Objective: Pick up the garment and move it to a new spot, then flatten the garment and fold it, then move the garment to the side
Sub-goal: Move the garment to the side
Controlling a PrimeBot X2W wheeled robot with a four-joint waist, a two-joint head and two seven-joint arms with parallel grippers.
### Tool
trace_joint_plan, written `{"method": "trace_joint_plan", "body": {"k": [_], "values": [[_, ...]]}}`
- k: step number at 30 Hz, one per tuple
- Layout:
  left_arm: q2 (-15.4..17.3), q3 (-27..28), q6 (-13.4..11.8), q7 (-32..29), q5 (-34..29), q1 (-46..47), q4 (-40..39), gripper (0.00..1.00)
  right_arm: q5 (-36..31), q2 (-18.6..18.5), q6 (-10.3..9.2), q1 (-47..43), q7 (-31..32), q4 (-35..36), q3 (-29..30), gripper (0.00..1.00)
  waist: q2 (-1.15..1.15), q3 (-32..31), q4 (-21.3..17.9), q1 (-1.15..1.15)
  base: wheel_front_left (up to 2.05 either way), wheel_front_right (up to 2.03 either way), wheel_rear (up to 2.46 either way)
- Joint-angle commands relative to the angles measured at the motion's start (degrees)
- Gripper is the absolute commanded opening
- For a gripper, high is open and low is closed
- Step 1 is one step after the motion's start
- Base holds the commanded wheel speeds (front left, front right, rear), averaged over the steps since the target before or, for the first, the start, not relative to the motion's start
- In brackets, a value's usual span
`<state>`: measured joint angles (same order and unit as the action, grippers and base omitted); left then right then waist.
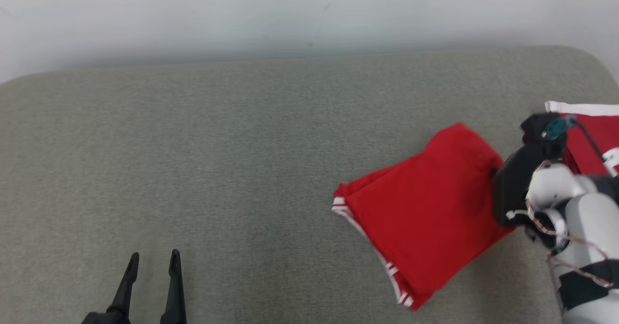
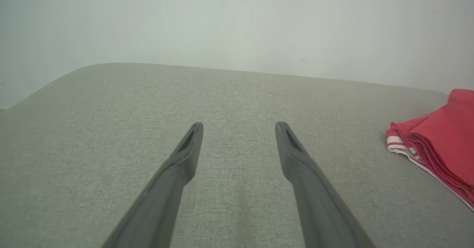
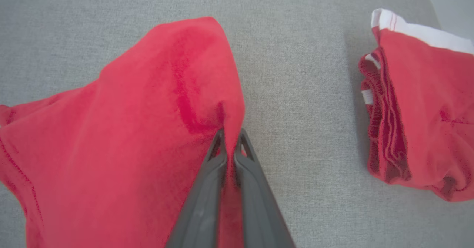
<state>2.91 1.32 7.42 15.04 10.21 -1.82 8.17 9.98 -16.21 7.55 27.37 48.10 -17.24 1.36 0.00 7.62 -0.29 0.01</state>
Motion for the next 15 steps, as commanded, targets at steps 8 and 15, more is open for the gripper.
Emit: {"method": "trace_joint_plan", "body": {"k": [8,15], "values": [[0.0,-0.1,0.0,0.2,-1.0,2.2,-1.7,1.0,-2.0,-4.5,-0.13,10.0,-2.2,-0.4,1.4,0.0,0.0,4.4,-5.7,-0.01,0.0,0.0,0.0],[0.7,0.3,0.0,0.2,-1.8,3.2,-2.2,1.0,-3.3,-8.2,-0.13,14.6,-3.0,0.7,5.4,0.0,0.0,7.6,-6.6,-0.01,0.0,0.0,0.0]]}}
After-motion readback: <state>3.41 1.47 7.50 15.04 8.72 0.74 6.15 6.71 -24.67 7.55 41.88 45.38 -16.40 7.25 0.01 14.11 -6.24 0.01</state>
